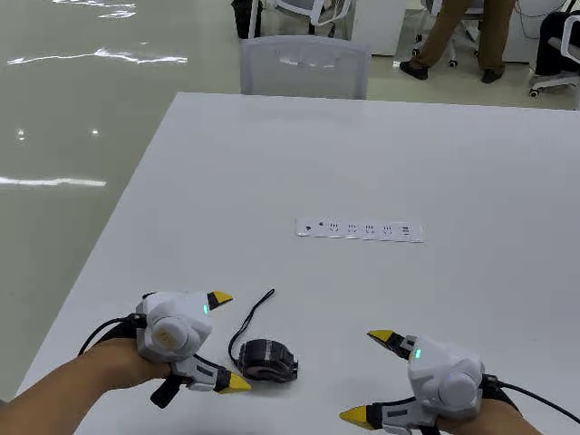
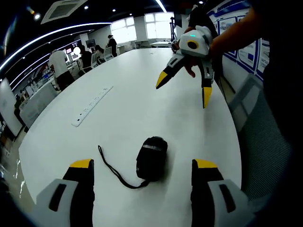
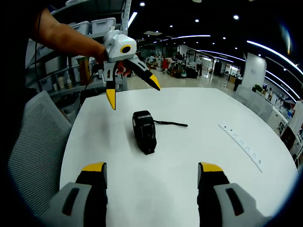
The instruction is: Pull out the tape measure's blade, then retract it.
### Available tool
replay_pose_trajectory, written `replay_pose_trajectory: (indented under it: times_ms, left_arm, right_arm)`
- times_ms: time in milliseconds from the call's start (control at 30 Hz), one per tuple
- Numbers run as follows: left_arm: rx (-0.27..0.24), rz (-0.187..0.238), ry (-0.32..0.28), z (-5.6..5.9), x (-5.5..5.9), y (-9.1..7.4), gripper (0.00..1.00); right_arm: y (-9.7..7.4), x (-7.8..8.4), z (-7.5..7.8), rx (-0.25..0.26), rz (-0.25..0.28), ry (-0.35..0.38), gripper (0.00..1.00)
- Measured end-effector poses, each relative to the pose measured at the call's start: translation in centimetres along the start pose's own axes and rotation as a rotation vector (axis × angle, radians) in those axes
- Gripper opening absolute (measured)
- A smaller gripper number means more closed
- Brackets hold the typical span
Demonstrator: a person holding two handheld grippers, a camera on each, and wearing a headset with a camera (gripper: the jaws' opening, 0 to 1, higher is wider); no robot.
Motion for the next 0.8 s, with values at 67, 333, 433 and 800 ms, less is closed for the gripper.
replay_pose_trajectory:
  times_ms: [67, 333, 433, 800]
  left_arm:
    - [0.018, -0.014, 0.029, 0.0, -0.1, 0.5, 0.82]
    - [0.046, -0.054, 0.090, -0.5, -0.6, 1.9, 0.75]
    - [0.050, -0.089, 0.126, -0.5, -0.7, 2.5, 0.71]
    - [0.086, -0.226, 0.228, 0.5, -0.6, 5.6, 0.62]
  right_arm:
    - [0.6, -0.4, 0.0, -0.011, 0.002, -0.005, 0.80]
    - [2.6, -1.4, 0.4, -0.057, -0.016, -0.057, 0.75]
    - [3.5, -1.7, 0.8, -0.073, -0.022, -0.067, 0.72]
    - [7.4, -1.0, 1.0, -0.140, -0.092, -0.104, 0.62]
Point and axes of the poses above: the centre of the closed fingertips' face, and the gripper's own axes: y roughly forward along the fingers, z roughly to its right, x roughly out of its underside, the point moved 6 cm from there along -y, roughly backward along the fingers, and after that the axes turned 6 degrees about -z, right-handed, at the moved point
